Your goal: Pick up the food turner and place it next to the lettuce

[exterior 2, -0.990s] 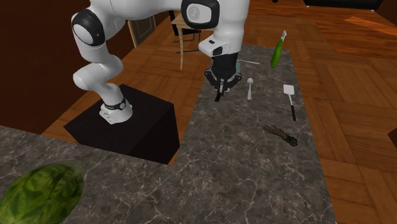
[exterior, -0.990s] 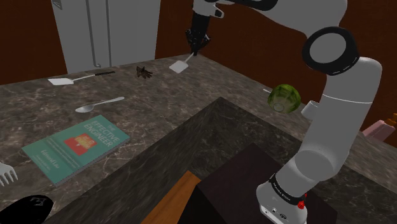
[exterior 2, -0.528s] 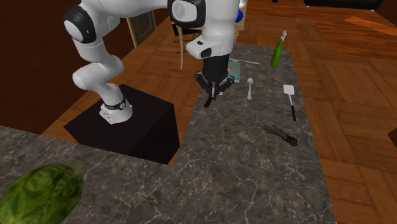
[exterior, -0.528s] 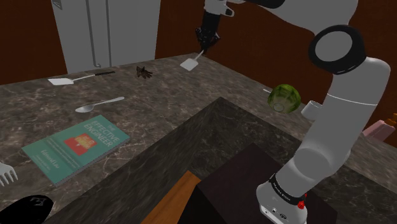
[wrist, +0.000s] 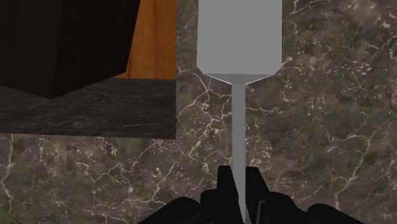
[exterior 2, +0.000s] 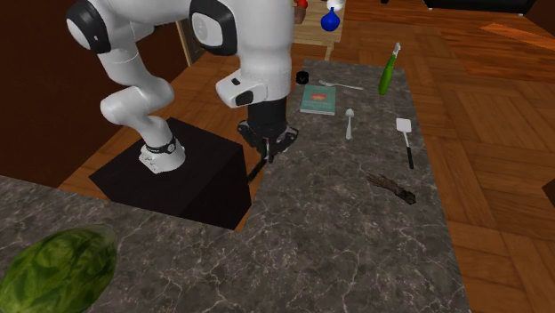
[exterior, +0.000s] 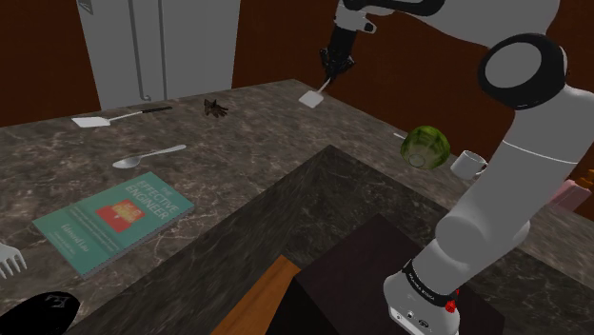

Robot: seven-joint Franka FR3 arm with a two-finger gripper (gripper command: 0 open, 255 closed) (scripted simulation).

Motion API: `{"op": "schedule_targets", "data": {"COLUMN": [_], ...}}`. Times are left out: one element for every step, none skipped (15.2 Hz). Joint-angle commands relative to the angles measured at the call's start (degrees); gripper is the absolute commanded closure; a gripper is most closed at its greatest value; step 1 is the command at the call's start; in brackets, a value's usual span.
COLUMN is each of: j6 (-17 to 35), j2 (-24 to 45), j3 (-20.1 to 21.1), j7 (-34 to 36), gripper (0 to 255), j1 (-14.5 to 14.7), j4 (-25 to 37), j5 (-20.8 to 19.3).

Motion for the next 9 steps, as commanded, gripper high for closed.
{"op": "schedule_targets", "data": {"j6": [0.7, 0.9, 1.0, 1.1, 1.2, 1.3, 1.4, 1.4, 1.4], "j2": [-0.8, -1.0, -1.1, -1.2, -1.2, -1.2, -1.1, -1.0, -0.8], "j3": [-1.0, -1.5, -2.0, -2.6, -3.1, -3.6, -4.1, -4.6, -5.2], "j7": [-2.6, -3.9, -5.2, -6.5, -7.8, -9.1, -10.4, -11.7, -13.0], "gripper": [255, 255, 255, 255, 255, 255, 255, 255, 255], "j1": [-1.6, -2.4, -3.2, -4.0, -4.8, -5.5, -6.3, -7.1, -7.8], "j4": [-1.2, -1.5, -1.7, -1.8, -1.9, -1.8, -1.7, -1.5, -1.3], "j5": [0.4, 0.5, 0.7, 0.8, 0.9, 1.1, 1.2, 1.3, 1.4]}}
